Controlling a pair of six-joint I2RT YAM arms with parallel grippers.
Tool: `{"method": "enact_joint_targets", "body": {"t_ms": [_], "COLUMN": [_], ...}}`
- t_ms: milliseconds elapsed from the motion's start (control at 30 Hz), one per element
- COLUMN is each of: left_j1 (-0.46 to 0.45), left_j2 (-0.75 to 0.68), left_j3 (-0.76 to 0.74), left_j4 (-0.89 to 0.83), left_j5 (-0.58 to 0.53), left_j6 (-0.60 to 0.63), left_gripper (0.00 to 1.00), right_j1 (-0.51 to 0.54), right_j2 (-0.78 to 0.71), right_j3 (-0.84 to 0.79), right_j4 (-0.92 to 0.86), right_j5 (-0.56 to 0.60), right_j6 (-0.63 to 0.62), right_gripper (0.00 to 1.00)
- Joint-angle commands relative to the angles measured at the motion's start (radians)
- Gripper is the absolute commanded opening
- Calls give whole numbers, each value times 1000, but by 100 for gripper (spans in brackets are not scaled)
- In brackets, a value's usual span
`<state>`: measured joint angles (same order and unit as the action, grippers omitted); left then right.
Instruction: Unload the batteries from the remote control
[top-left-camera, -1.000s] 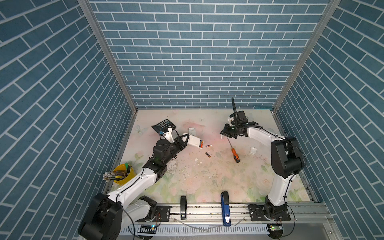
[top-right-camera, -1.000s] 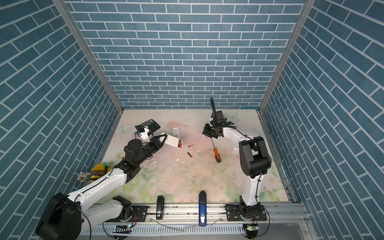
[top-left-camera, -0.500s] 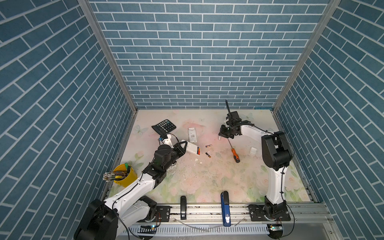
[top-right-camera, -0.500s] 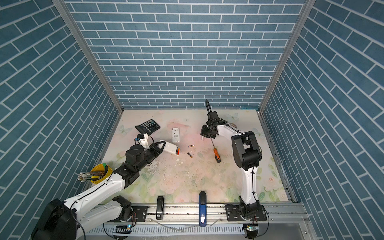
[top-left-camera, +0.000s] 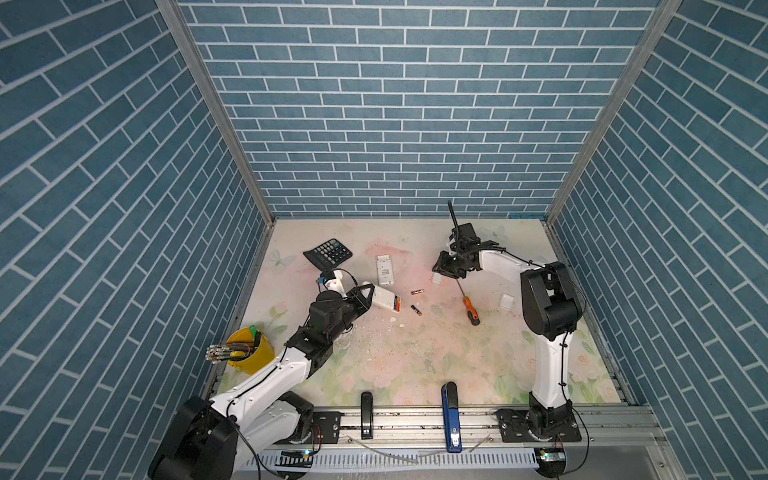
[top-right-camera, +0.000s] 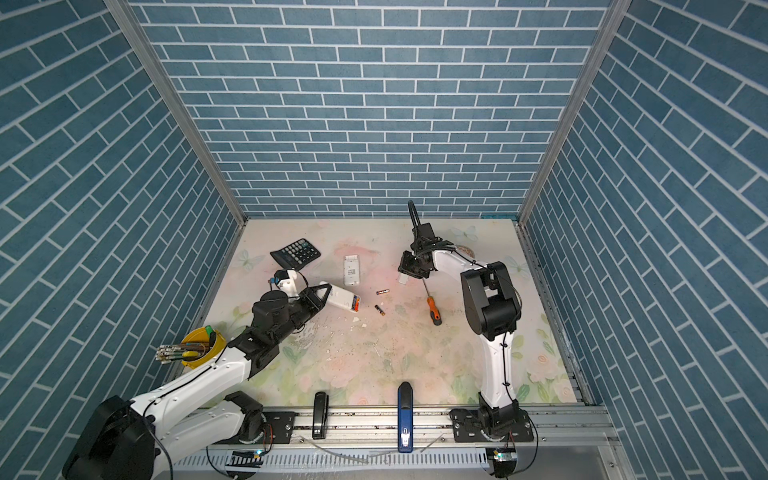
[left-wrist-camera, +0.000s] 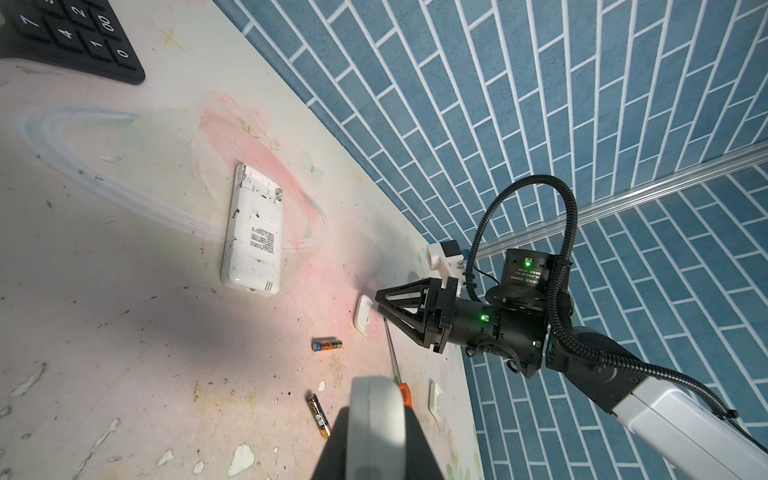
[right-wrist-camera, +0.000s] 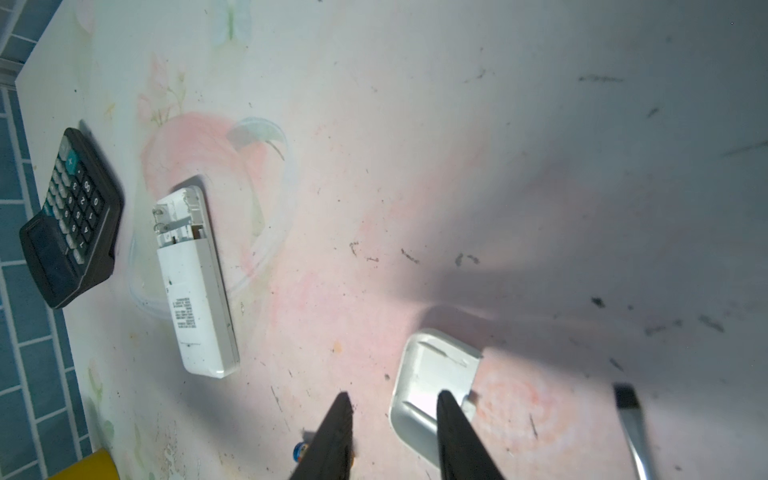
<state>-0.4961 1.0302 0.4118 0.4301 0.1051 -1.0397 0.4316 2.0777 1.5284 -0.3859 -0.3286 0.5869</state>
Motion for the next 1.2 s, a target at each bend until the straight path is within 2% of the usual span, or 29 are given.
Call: {"method": "enact_joint_targets", "body": {"t_ms": [0,100,200,267,333,533,733,833,933,1033,1167], "left_j1": [-5,-6,-6,-6,-6,-7,-6,-7,-7,-6,-6], "left_j2": [23,55,80,93,104,169,204,197,185,180,164], "left_j3": [21,62,88,97,110,168,171,176,167,150,110], "left_j4": [-18,-66,-70,-61,-53,-9,90,94,117,168,253], "left_j5": [3,21,38,50,67,171,216,220,204,176,114], "left_j6": [-14,-20,-23,-28,-33,-35,-56,-56,-56,-56,-56], "left_gripper": [0,0,0,0,0,0,0,0,0,0,0], "right_j1": [25,60,130,185,219,258,283,295,298,299,294], "right_j2": [-144,-248,-354,-423,-480,-548,-535,-516,-495,-510,-588], "right_j3": [17,4,-30,-76,-124,-187,-179,-173,-160,-183,-274], "right_j4": [-68,-168,-245,-251,-229,-179,-233,-244,-241,-194,-58], "right_j5": [-17,-8,13,35,26,-135,-154,-150,-109,-99,-60], "right_j6": [-133,-298,-483,-572,-608,-650,-699,-706,-640,-520,-281], "right_gripper": [36,40,53,58,62,68,72,72,71,70,68]}}
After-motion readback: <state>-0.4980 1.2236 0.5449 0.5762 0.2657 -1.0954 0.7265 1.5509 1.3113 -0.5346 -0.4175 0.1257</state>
